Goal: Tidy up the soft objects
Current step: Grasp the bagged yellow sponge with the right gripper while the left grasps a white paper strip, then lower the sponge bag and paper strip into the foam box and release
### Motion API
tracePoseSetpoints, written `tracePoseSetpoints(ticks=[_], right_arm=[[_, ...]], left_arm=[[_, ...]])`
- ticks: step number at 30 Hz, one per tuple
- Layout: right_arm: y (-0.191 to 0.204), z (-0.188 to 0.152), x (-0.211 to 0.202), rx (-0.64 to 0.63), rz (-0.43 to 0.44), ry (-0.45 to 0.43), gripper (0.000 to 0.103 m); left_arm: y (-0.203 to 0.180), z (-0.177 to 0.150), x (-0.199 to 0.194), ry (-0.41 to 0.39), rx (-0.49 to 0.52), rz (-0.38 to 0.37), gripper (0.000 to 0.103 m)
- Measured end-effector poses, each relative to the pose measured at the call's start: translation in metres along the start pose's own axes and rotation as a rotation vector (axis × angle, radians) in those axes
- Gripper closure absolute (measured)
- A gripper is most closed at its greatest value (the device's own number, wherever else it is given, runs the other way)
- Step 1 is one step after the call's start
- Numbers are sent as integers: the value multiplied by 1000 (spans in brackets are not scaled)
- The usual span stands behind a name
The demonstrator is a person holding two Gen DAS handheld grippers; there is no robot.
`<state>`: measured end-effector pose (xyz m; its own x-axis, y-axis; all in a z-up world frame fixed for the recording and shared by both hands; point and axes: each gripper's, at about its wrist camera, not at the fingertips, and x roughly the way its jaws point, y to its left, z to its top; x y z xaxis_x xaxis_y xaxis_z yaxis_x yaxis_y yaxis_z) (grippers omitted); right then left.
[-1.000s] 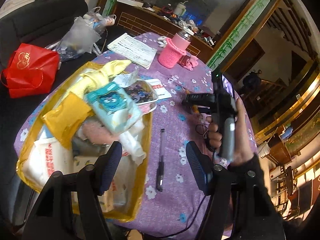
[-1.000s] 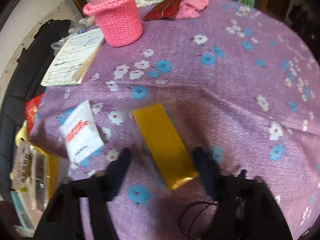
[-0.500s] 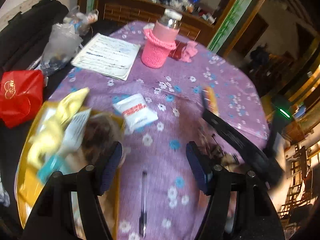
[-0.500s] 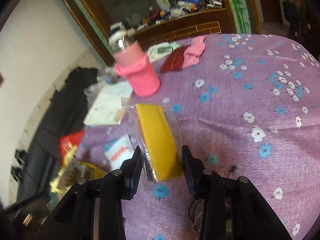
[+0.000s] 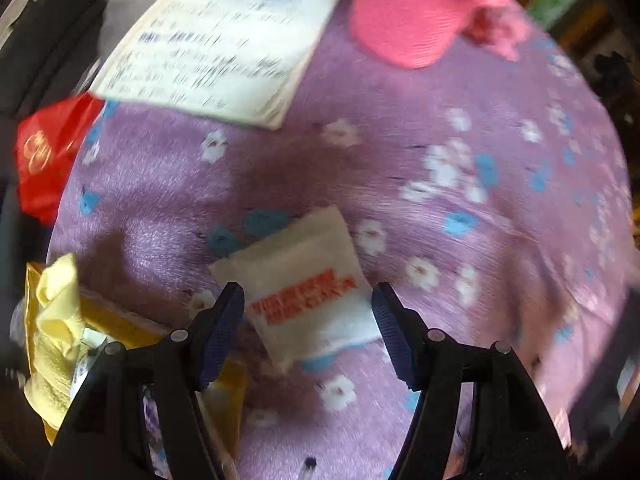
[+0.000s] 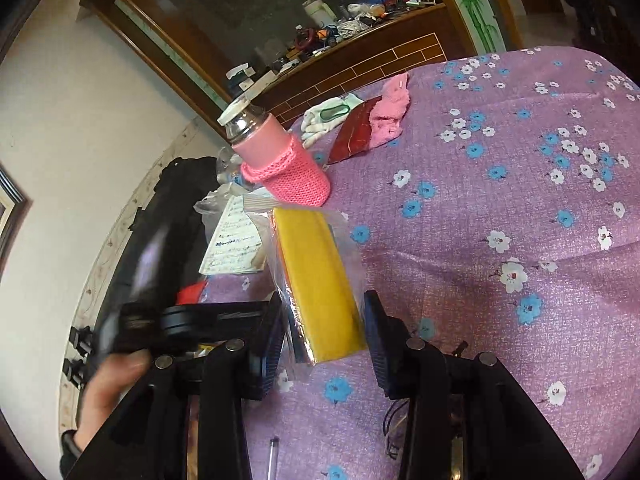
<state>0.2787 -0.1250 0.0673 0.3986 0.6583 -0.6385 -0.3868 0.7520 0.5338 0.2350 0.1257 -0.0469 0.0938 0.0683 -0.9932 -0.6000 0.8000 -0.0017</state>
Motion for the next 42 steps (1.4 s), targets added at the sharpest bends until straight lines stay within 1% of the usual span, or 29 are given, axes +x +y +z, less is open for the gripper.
tracePoseSetpoints(ticks=[1,2,3,4,6,8,9,10,11,14,15,16,17,18,20,21,24,26,29,30,31,32,33,35,38,39,42], right_arm=[[1,1,-1,-5,2,-3,65],[1,1,-2,-7,2,-5,65],[2,-1,-2,-7,0,-6,65],[2,-1,-2,-6,0,-4,65],[5,-4,-2,-7,0,1,65],[5,-4,-2,-6,-5,-2,65],[5,-4,-2,-5,-6,-4,65],[5,-4,-3,-4,-5,-6,65],[5,-4,-3,-1,-5,-9,65],[3,-4,-1,8,-3,-4,65],[3,-4,0,9,-3,-1,65],[3,-4,0,10,-5,1,65],[4,-4,1,8,-6,1,65],[4,-4,0,6,-7,0,65],[4,-3,0,0,-5,-6,65],[3,-2,0,-1,-3,-7,65],[2,-3,1,-2,15,-4,65],[5,-5,5,-9,31,9,65],[14,-12,8,-33,64,24,65],[18,-16,9,-46,75,28,65],[26,-20,12,-75,93,36,65],[33,-24,13,-103,106,40,65],[38,-27,14,-123,116,44,65],[55,-38,18,-192,154,62,65],[81,-57,27,-301,226,110,65],[89,-62,29,-332,249,126,65],[112,-80,32,-424,318,168,64]], left_arm=[[0,1,3,-3,-5,9,34],[-2,2,4,-5,-2,15,33],[-4,3,8,6,6,29,29],[-7,3,11,12,14,43,23],[-8,2,12,8,7,44,22],[-8,-1,12,8,-5,20,23],[-6,-5,10,4,-7,18,30],[-6,-8,8,-3,-2,28,45],[-6,-11,6,-8,12,29,49],[-9,-21,4,-8,37,18,80],[-9,-23,3,-4,43,7,98],[-9,-26,1,-4,37,-26,98],[-9,-28,-4,-20,28,-56,98],[-10,-30,-9,-35,29,-67,98],[-7,-37,-24,-63,37,-114,98],[-3,-44,-36,-79,37,-151,98],[12,-63,-65,-120,34,-222,98],[32,-87,-90,-154,25,-295,98],[61,-105,-123,-216,10,-363,98],[78,-121,-134,-241,-4,-394,98],[89,-126,-142,-256,-21,-412,98],[105,-140,-148,-276,-40,-432,98],[112,-141,-149,-290,-48,-441,98],[141,-161,-154,-327,-94,-460,98],[174,-184,-149,-342,-155,-515,98],[188,-195,-144,-349,-179,-541,98],[218,-215,-132,-366,-228,-612,98]])
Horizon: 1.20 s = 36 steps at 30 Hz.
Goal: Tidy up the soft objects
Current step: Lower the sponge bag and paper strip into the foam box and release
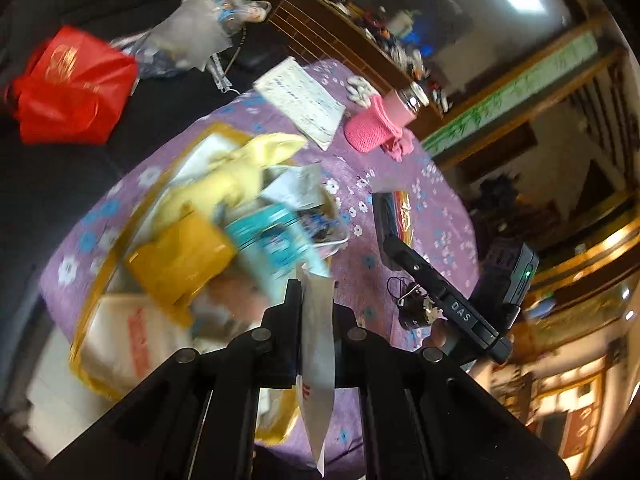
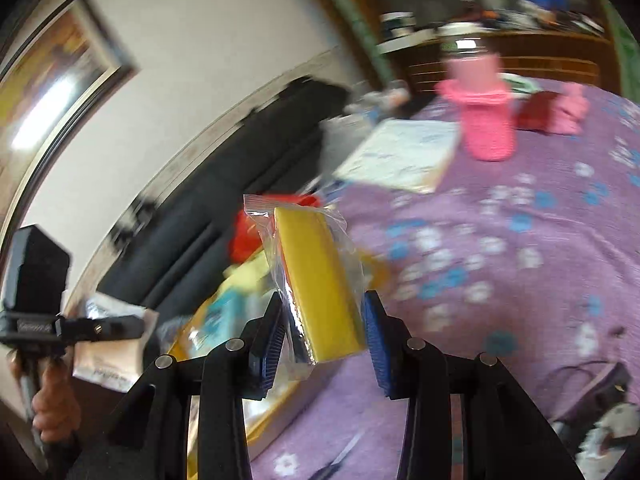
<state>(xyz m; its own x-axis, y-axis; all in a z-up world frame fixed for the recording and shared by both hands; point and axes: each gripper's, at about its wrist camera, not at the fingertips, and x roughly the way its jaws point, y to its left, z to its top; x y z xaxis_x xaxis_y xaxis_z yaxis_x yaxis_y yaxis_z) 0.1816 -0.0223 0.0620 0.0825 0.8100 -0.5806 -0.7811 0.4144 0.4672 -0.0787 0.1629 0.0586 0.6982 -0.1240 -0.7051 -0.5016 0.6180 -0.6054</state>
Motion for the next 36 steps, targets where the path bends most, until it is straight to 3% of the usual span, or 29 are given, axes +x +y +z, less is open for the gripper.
tracePoseSetpoints(ticks=[4,9,12,15,17,20,22,24,26,27,32,36], right_arm=[[18,1,13,-64,19,31,64],[32,11,42,-41,-31,80,64],[55,20,50,-65,-52,83,64],[86,30,54,-111,-75,65,64],[101,36,60,-139,-92,69,64],[113,36,81,-181,-164,102,62],[119,34,89,-190,-214,110,57],[128,32,86,-186,-235,90,45],[140,29,72,-188,-224,42,27],[144,26,65,-193,-224,18,25],[167,-5,36,-179,-227,-34,23],[181,-51,24,-147,-210,-4,23]], left_arm=[[30,-7,2,4,-51,-83,98],[32,-5,16,9,-20,-99,98],[36,-10,14,11,-7,-72,98],[40,-12,14,-25,21,1,98],[45,-15,14,-40,21,3,96],[49,-21,9,-53,30,23,81],[49,-26,2,-89,58,63,47],[51,-29,-7,-152,86,117,31],[56,-33,-13,-192,90,165,31],[57,-34,-15,-193,95,176,31],[48,-59,-28,-263,191,229,31],[38,-90,-36,-365,260,374,31]])
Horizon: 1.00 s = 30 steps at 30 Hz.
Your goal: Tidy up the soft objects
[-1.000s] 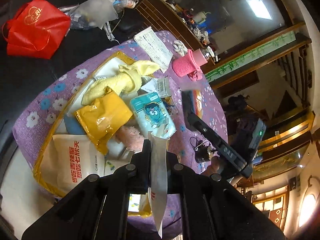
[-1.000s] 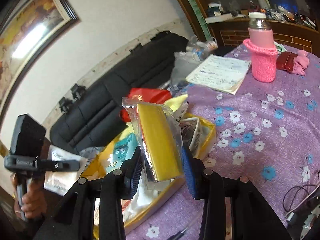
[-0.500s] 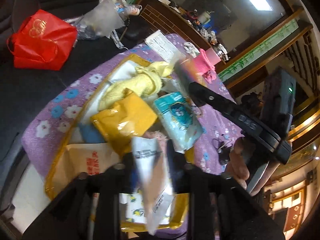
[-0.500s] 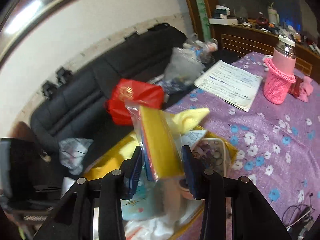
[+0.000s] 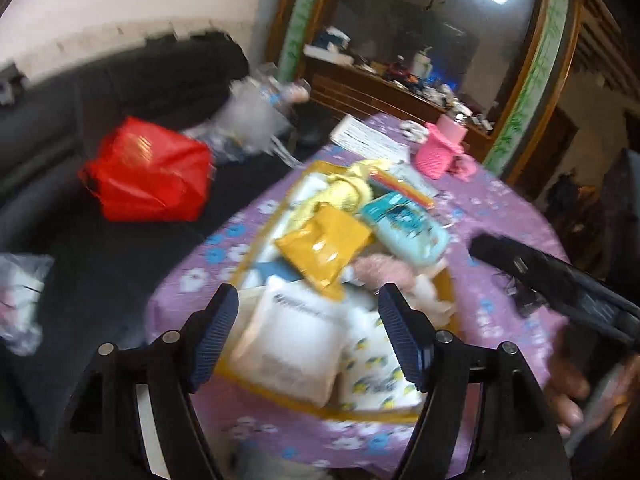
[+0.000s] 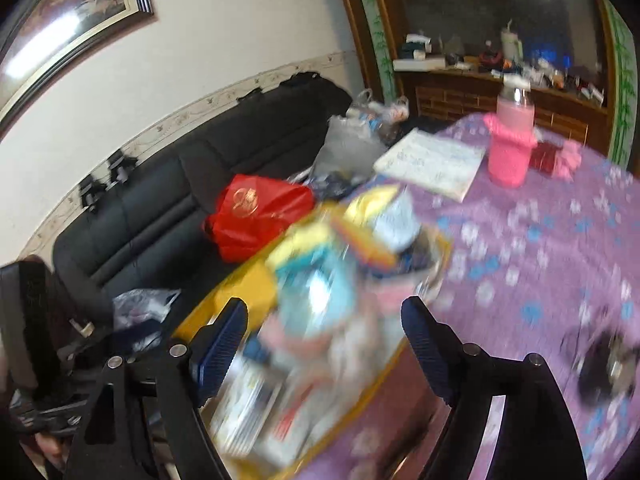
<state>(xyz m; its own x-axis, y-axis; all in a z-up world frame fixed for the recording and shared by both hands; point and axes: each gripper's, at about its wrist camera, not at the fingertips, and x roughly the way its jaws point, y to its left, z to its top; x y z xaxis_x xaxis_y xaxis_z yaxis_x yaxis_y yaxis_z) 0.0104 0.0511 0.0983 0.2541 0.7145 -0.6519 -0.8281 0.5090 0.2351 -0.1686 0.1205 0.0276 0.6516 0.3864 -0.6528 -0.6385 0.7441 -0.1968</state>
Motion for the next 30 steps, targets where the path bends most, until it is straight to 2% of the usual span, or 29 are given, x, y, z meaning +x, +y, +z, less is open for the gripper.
tracePoseSetpoints(ticks=[3,5,7,11,15,20,30], right_arm=[[4,-29,-13,3,21,-7,22],[15,-42,-20,0,-16,-3,23],[16,-49,-23,7,-22,37,23],[27,-62,-34,-1,-59,65,23],[30,-58,-55,28,-94,55,22],[27,-66,-72,66,-104,43,21],[25,-70,-95,77,-128,23,21]], left_arm=[[-3,-10,-12,-18,7,111,31],[-2,-11,-18,-6,-10,134,31],[-6,-11,-28,1,-7,137,31],[-26,-13,-47,-29,82,176,31],[-42,-19,-57,-38,151,175,31],[-54,-23,-72,-58,182,187,31],[-54,-26,-87,-79,175,182,31]])
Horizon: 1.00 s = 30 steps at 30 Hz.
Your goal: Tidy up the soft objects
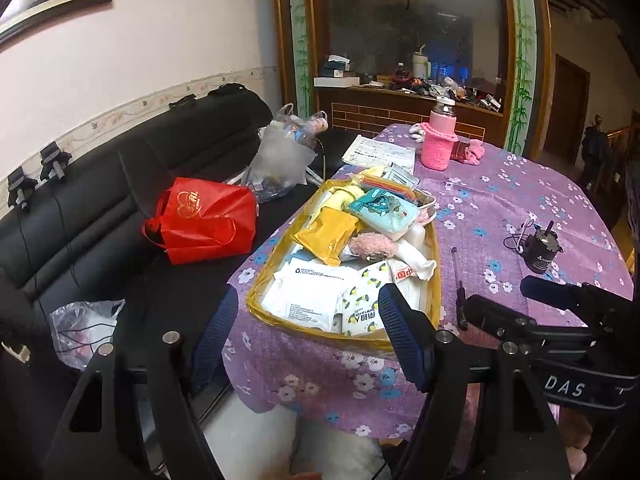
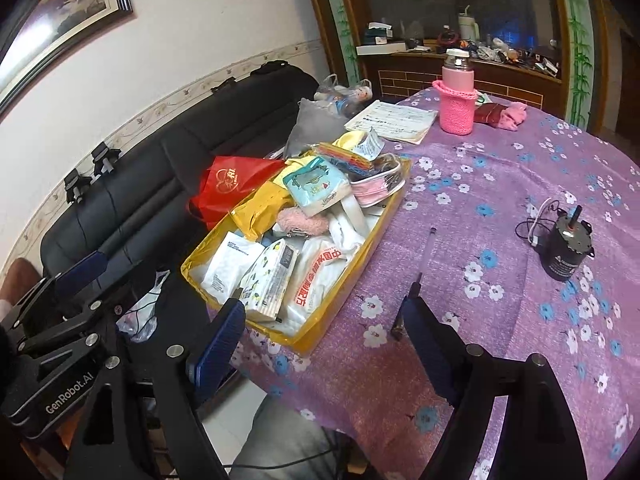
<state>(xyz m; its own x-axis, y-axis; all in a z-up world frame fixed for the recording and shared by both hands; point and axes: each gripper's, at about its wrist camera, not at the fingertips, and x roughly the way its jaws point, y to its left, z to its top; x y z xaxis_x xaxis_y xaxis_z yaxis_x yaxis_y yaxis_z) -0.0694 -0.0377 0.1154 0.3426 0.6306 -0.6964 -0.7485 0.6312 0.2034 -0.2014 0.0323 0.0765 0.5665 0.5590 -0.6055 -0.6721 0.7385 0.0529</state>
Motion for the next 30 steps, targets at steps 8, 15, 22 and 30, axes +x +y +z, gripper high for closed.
tracePoseSetpoints(ticks=[8,15,22,30], right_arm=[[-6,0,-4,2,-2,11,20],[-10,1,-2,1,2,20,20],[-16,2,10,-2,2,45,20],[-20,6,29,-3,-14,70,20]], left_arm=[[4,-3,-3,-4,-4,2,31],[5,-4,-3,10,-7,13,31],[6,-4,10,41,-14,19,31],[8,-7,34,88,-28,9,31]])
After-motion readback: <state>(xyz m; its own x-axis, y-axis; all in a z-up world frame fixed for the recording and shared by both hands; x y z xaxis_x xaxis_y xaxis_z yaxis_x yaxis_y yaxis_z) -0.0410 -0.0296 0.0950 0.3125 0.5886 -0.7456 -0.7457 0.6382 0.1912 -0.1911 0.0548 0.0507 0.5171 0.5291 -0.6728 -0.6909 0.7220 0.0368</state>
